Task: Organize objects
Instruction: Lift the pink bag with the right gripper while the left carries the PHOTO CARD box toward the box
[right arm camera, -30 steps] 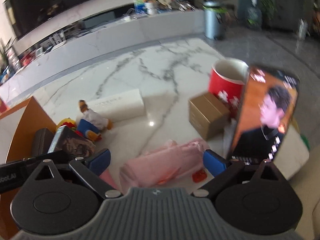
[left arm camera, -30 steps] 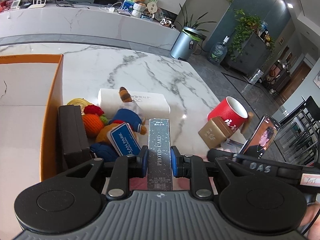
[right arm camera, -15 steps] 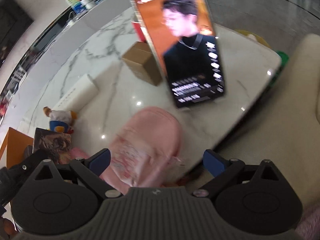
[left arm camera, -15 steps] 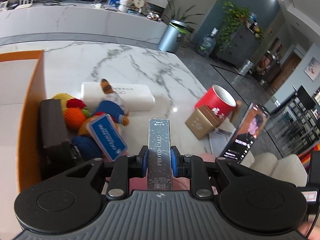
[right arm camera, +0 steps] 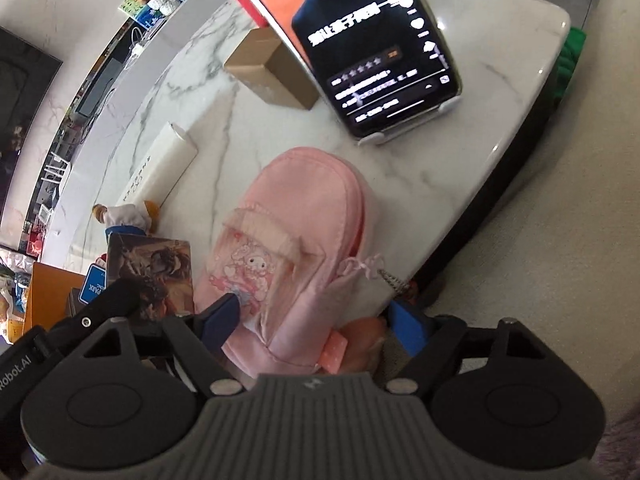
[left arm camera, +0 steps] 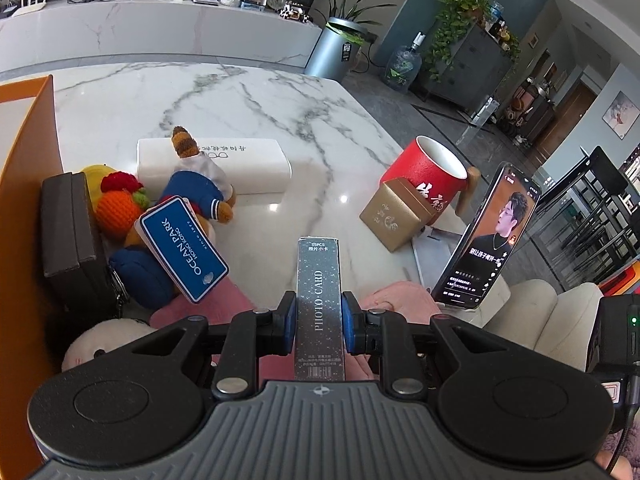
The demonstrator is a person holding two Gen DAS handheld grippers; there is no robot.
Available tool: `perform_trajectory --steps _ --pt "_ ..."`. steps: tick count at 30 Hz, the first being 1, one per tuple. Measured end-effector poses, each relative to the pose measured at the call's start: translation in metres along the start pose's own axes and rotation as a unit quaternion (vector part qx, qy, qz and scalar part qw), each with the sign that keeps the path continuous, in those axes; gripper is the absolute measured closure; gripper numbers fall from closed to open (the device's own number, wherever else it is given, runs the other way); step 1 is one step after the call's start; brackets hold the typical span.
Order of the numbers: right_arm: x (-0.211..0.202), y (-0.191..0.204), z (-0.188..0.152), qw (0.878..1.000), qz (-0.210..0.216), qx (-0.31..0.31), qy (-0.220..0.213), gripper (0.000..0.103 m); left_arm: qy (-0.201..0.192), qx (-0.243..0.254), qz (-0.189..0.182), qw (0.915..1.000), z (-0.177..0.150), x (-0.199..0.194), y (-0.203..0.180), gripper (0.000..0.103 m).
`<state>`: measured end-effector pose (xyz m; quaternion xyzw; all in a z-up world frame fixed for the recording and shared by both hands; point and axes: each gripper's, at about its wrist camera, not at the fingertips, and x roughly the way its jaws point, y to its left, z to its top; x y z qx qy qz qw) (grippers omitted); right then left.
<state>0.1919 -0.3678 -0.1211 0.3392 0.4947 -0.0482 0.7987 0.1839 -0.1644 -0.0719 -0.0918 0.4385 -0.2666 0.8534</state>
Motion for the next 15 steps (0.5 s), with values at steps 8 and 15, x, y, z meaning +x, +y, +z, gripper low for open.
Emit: perform_trajectory --steps 8,15 --pt "-0.018 0.013 -0.004 0.997 -0.017 -0.063 -0.027 0.071 0.004 0.008 0.004 1.0 -0.005 -0.002 -0.005 0.077" --pt "-0.045 0.048 -0.02 0.983 -0.023 -0.155 -0.093 0.084 -0.017 0.008 0.006 0.9998 -0.003 -0.025 -0.002 0.077"
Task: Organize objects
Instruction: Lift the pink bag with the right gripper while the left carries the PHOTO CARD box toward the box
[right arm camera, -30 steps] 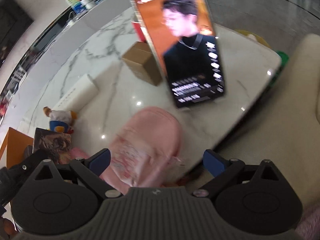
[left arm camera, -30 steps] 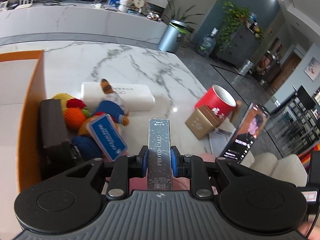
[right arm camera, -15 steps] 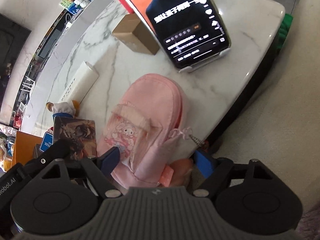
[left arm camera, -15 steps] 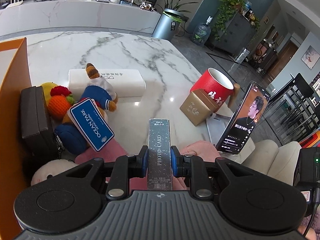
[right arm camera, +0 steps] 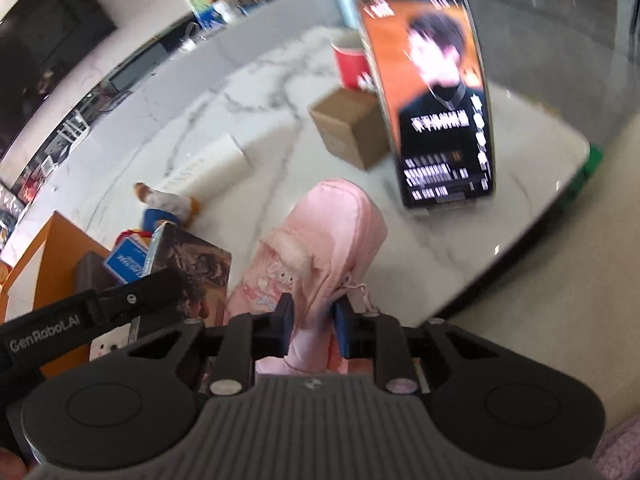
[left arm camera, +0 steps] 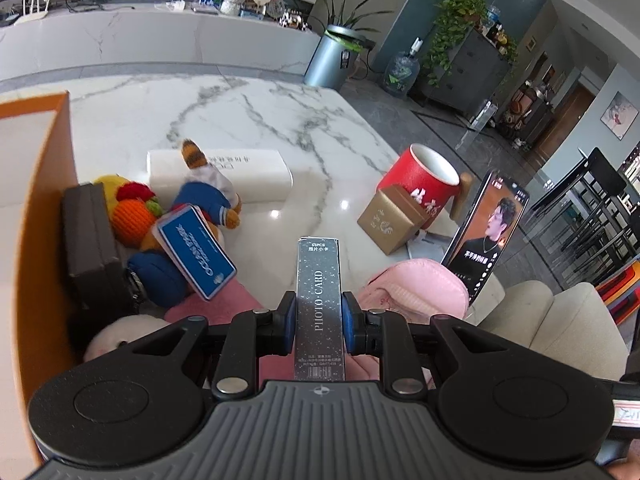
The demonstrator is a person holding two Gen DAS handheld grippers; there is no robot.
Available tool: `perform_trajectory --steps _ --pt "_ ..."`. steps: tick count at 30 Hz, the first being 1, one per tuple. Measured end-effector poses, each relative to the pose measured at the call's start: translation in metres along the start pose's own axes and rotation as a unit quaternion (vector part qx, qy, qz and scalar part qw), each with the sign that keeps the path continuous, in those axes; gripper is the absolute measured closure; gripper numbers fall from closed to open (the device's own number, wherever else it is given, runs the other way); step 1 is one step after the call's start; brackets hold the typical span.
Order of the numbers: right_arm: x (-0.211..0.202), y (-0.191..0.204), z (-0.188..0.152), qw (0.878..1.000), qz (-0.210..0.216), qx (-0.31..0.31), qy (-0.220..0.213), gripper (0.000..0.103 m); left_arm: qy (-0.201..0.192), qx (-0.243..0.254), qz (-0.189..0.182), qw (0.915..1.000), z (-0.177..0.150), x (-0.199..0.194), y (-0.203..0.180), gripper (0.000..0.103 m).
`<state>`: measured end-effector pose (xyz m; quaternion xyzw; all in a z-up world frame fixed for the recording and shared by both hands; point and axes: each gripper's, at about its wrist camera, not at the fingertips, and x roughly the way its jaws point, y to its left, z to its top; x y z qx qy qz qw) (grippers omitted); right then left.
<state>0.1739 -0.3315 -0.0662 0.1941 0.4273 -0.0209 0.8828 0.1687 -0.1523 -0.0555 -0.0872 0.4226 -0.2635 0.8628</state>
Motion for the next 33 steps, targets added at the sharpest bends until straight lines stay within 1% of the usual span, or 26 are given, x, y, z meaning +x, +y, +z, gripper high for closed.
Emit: perform_trajectory --steps 4,7,9,13,17,19,22,24,26,28,33 --pt "-0.02 0.021 -0.004 0.998 0.0 -0.047 -0.036 0.088 -0.022 -0.004 -0.005 0.9997 0.003 -0.023 0.002 0.077" --pt "-0.043 0.038 -0.007 0.994 -0.003 -0.083 -0.071 0.089 -0.045 -0.003 -0.01 0.9989 0.006 -0.047 0.002 0.077" --pt "-0.055 0.05 -0.006 0.99 0.002 -0.104 -0.09 0.089 -0.063 -0.005 -0.013 0.9979 0.008 -0.066 0.004 0.077" --pt "-0.083 0.076 -0.007 0.982 0.033 -0.148 -0.115 0.089 -0.104 -0.012 -0.015 0.9944 0.011 -0.11 0.014 0.077" --pt "-0.108 0.107 -0.008 0.972 0.074 -0.182 -0.13 0.089 -0.144 -0.022 -0.001 0.9893 0.01 -0.153 0.031 0.077" --pt "-0.115 0.124 -0.011 0.966 0.096 -0.201 -0.133 0.088 -0.159 -0.028 0.013 0.9867 0.009 -0.171 0.041 0.077" --pt "-0.12 0.149 -0.015 0.957 0.132 -0.232 -0.114 0.089 -0.18 -0.041 0.038 0.9821 0.005 -0.195 0.058 0.077" --pt "-0.116 0.166 -0.016 0.951 0.153 -0.255 -0.085 0.088 -0.183 -0.057 0.053 0.9801 0.002 -0.205 0.072 0.077" --pt "-0.11 0.182 -0.019 0.944 0.165 -0.28 -0.053 0.089 -0.176 -0.077 0.071 0.9788 -0.001 -0.209 0.086 0.077" --pt "-0.104 0.198 -0.024 0.937 0.164 -0.306 -0.03 0.089 -0.168 -0.094 0.085 0.9776 -0.005 -0.208 0.098 0.077" --pt "-0.08 0.229 -0.041 0.916 0.145 -0.373 0.029 0.089 -0.139 -0.114 0.099 0.9787 -0.014 -0.194 0.117 0.077"
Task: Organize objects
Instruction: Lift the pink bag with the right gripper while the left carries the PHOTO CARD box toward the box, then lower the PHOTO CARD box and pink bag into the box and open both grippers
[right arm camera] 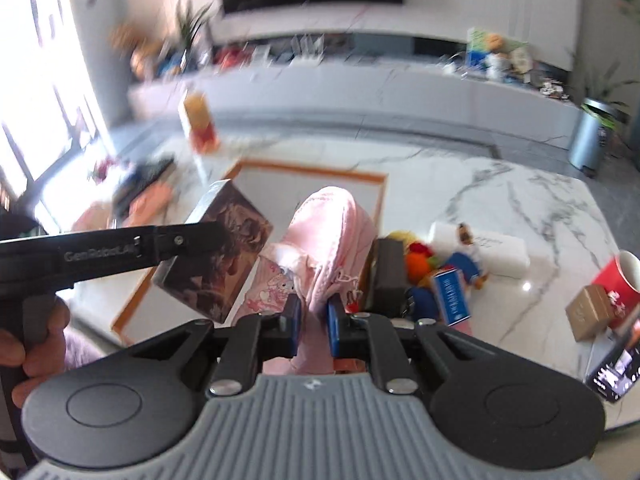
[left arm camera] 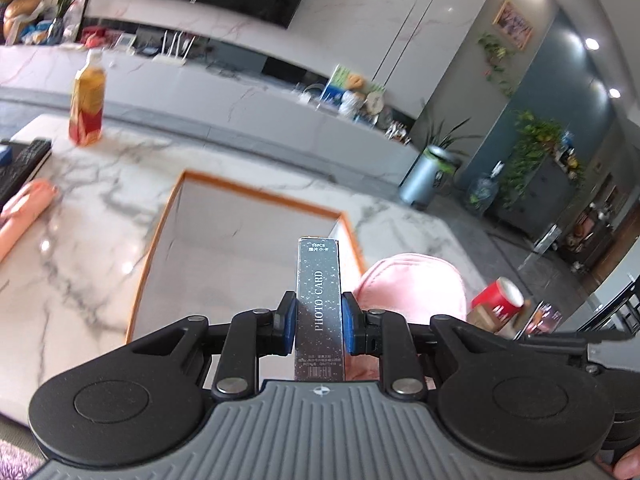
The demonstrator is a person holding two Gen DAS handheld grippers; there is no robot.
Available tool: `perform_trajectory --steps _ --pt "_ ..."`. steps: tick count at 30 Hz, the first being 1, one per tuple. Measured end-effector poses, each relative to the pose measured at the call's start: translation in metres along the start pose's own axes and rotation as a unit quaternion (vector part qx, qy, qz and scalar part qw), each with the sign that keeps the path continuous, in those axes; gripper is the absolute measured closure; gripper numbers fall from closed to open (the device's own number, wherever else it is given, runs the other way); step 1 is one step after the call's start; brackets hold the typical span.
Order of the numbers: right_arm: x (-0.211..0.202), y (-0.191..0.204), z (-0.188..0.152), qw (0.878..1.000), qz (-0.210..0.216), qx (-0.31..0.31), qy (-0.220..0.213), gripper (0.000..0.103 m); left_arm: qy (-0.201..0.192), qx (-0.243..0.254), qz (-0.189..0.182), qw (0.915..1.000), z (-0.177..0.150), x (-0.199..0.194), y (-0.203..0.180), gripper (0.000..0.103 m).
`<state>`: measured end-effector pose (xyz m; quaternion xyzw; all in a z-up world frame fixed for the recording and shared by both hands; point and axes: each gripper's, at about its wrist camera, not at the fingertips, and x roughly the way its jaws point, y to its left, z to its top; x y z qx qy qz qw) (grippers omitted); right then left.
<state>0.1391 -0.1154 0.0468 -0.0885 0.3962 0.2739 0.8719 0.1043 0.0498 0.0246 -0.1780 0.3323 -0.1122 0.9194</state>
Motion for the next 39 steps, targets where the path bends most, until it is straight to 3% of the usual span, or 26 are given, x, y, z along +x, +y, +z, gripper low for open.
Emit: perform_trajectory --steps 8,15,25,31,33,36,39 --pt "0.046 0.006 0.0 0.996 -0.002 -0.027 0.083 0.088 0.048 -0.024 0.005 0.9986 -0.022 0.021 0.03 0.077" --pt "0.077 0.011 0.002 0.987 -0.018 -0.053 0.152 0.086 0.075 -0.019 0.006 0.9969 -0.036 0.044 0.033 0.077" --pt "0.1 0.002 0.008 0.982 0.018 -0.038 0.185 0.083 0.131 -0.029 0.009 0.9909 -0.046 0.074 0.046 0.077" --pt "0.094 -0.006 0.012 0.984 0.043 -0.028 0.17 0.075 0.15 -0.032 0.012 0.9881 -0.044 0.077 0.048 0.077" --pt "0.083 -0.009 0.017 0.987 0.043 -0.025 0.152 0.061 0.156 -0.028 0.014 0.9873 -0.044 0.078 0.046 0.077" --pt "0.067 -0.017 0.023 0.991 0.046 -0.015 0.126 0.061 0.162 -0.015 0.019 0.9865 -0.043 0.08 0.038 0.077" --pt "0.059 -0.027 0.024 0.994 0.008 -0.007 0.106 0.06 0.17 -0.009 0.028 0.985 -0.042 0.083 0.034 0.077"
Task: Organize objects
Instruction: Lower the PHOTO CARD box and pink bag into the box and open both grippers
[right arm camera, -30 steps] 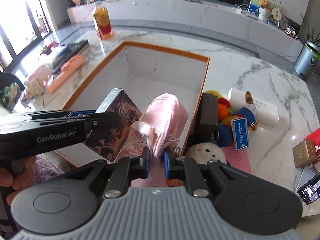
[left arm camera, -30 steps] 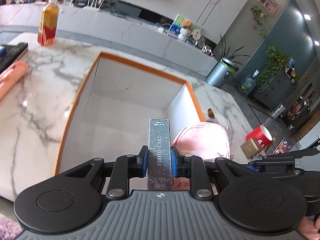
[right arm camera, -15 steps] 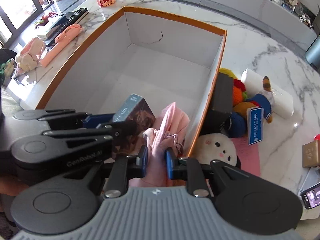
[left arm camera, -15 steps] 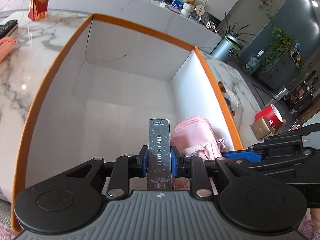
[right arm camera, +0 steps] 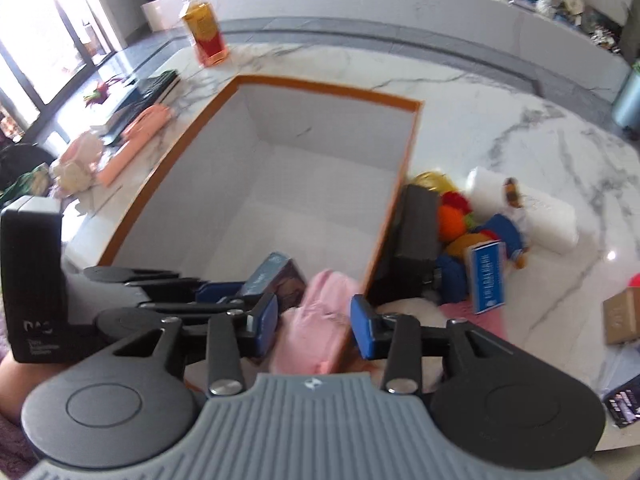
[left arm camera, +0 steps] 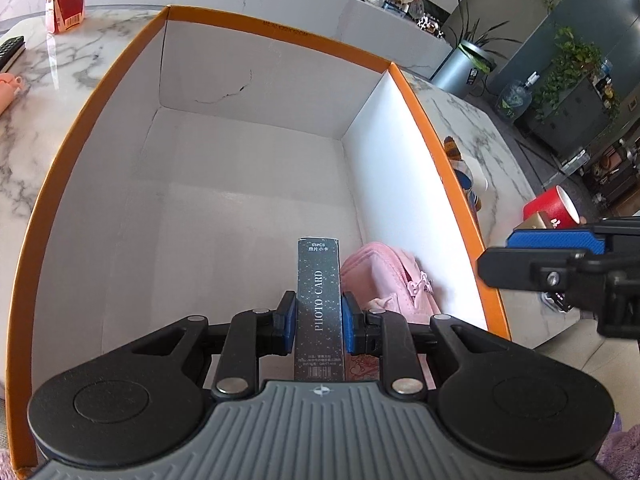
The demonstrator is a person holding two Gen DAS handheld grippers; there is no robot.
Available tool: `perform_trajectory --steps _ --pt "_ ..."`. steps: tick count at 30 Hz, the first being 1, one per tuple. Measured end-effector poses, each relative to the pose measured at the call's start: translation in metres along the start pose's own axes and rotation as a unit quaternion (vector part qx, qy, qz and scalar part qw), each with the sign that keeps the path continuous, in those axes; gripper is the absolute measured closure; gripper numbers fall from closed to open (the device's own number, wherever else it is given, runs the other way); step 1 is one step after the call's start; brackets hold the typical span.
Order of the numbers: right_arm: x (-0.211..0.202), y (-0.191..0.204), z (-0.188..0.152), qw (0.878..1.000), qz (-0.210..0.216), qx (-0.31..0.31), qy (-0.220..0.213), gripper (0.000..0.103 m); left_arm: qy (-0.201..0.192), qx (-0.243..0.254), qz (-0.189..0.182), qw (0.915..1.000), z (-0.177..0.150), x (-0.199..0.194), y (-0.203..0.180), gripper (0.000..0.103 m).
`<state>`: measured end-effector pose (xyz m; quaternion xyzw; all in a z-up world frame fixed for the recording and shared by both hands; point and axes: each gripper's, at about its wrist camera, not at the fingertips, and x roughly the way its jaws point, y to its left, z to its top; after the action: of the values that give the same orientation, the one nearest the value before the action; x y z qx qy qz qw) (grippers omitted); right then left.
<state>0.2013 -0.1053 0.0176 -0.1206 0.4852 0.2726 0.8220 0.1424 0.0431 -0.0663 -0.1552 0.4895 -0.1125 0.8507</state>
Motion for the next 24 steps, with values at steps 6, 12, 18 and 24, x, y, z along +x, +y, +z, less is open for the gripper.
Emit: perform_trajectory --steps 6,12,18,24 --pt "0.015 -0.029 -0.016 0.995 0.05 0.081 0.029 0.068 0.048 0.038 0.011 0.9981 -0.002 0.009 -0.016 0.077" --pt "0.026 -0.03 -0.024 0.991 0.069 0.105 0.038 0.088 0.055 0.023 0.009 0.9982 -0.002 0.01 -0.017 0.076" --pt "0.028 -0.032 -0.027 0.99 0.075 0.11 0.04 0.088 0.071 -0.037 -0.033 0.9962 0.001 0.007 -0.001 0.071" --pt "0.03 -0.031 -0.026 0.991 0.071 0.106 0.037 0.088 0.079 -0.046 -0.045 0.9948 0.0 0.006 0.002 0.071"
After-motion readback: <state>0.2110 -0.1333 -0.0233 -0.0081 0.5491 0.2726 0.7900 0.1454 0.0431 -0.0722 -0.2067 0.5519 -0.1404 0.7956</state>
